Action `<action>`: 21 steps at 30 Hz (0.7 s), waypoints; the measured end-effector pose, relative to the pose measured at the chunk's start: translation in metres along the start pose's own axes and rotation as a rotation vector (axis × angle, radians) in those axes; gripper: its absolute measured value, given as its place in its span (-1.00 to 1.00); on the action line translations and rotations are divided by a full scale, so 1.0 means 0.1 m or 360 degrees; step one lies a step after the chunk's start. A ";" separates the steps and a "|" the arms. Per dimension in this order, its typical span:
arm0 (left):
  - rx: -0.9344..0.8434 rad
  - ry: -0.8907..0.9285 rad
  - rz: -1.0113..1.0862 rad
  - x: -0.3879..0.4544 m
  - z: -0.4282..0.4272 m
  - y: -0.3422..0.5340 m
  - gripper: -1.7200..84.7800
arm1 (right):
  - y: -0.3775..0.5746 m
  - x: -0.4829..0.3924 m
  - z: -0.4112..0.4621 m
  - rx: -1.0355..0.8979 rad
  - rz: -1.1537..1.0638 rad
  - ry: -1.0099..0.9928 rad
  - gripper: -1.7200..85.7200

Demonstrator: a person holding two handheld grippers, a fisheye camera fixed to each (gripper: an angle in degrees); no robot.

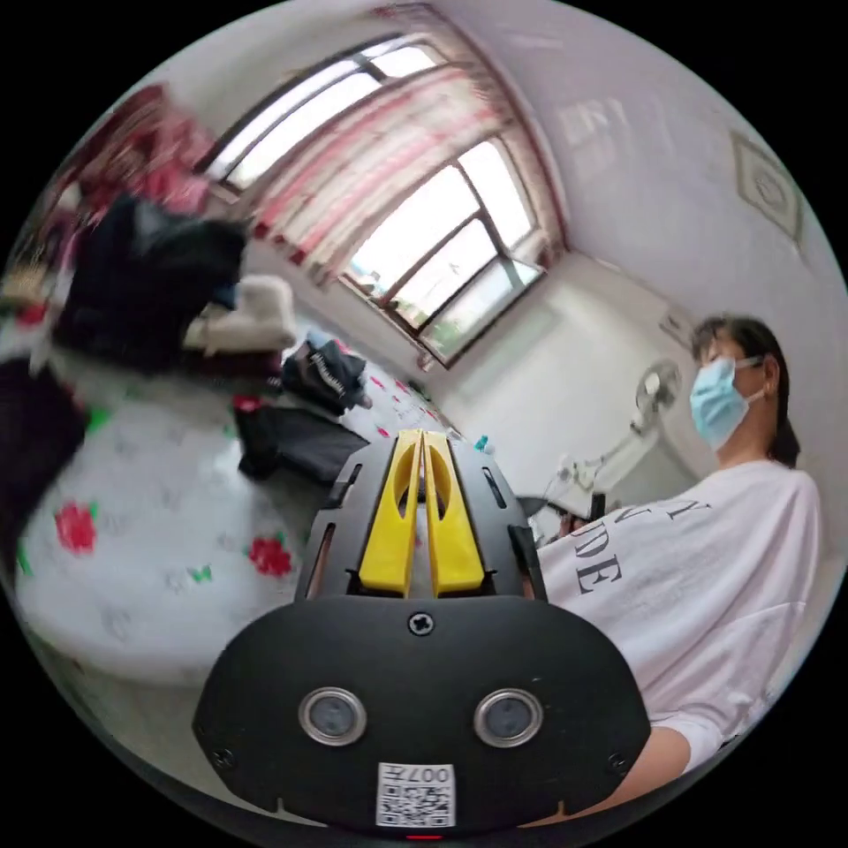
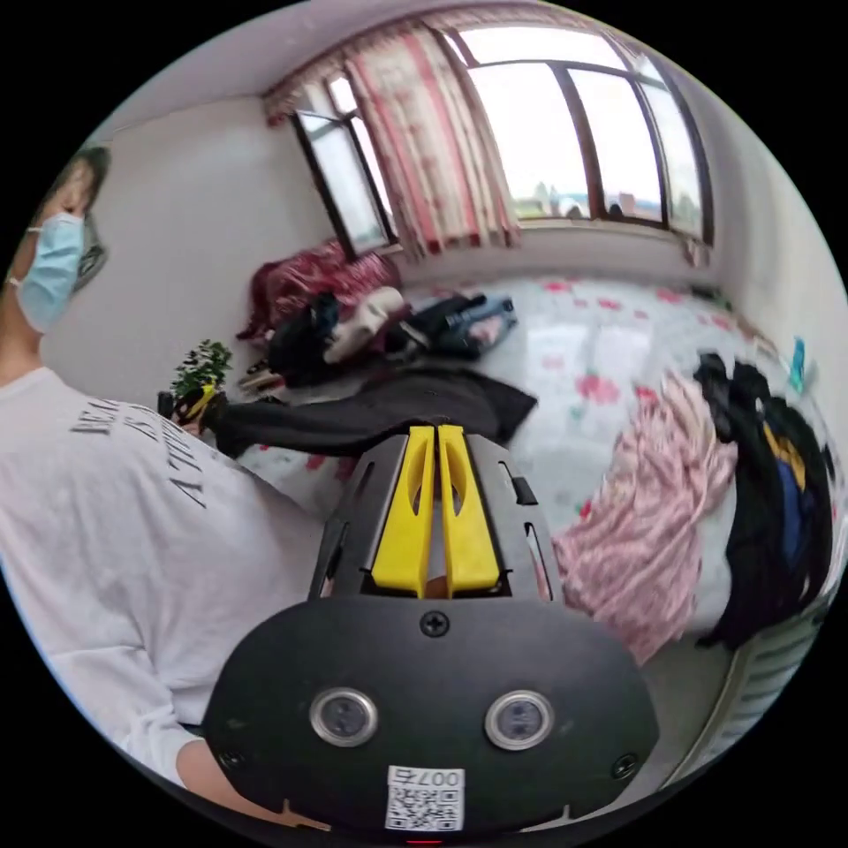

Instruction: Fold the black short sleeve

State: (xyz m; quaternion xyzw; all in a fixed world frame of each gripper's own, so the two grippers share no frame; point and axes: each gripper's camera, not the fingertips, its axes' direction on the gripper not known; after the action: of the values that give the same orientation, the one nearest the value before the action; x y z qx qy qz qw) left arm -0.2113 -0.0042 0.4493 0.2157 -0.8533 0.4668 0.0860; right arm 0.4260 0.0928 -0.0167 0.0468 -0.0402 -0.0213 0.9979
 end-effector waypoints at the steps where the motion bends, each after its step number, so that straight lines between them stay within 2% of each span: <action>1: 0.0119 0.0042 -0.0149 -0.27 -0.10 0.18 -0.98 | 0.15 0.12 0.18 -0.0069 0.0126 0.0005 -0.97; 3: 0.0220 0.0093 -0.0368 -0.62 -0.15 0.40 -0.98 | 0.33 0.28 0.39 -0.0082 0.0262 -0.0106 -0.97; 5: 0.0200 -0.0013 -0.0485 -0.79 -0.06 0.54 -0.98 | 0.41 0.38 0.70 -0.0200 0.0356 -0.0128 -0.97; 7: -0.0063 -0.0276 -0.0499 -0.83 0.26 0.57 -0.98 | 0.38 0.35 0.84 -0.0239 0.0330 -0.0096 -0.97; 11: -0.0531 -0.0257 -0.0474 -0.87 1.07 0.60 -0.95 | 0.21 0.38 0.91 -0.0195 0.0329 -0.0120 -0.97; 13: -0.0839 -0.0247 -0.0421 -0.87 1.66 0.71 -0.86 | 0.13 0.43 0.90 -0.0160 0.0341 -0.0137 -0.97; 21: -0.1432 -0.0393 -0.0260 -0.87 2.72 1.01 -0.66 | -0.11 0.50 0.99 -0.0199 0.0351 -0.0148 -0.97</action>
State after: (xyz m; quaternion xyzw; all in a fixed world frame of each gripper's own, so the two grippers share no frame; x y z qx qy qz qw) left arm -0.1644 -0.1585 0.1934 0.2774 -0.9549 0.0134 0.1053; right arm 0.4676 0.0708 0.0850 -0.0212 -0.0899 0.0839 0.9922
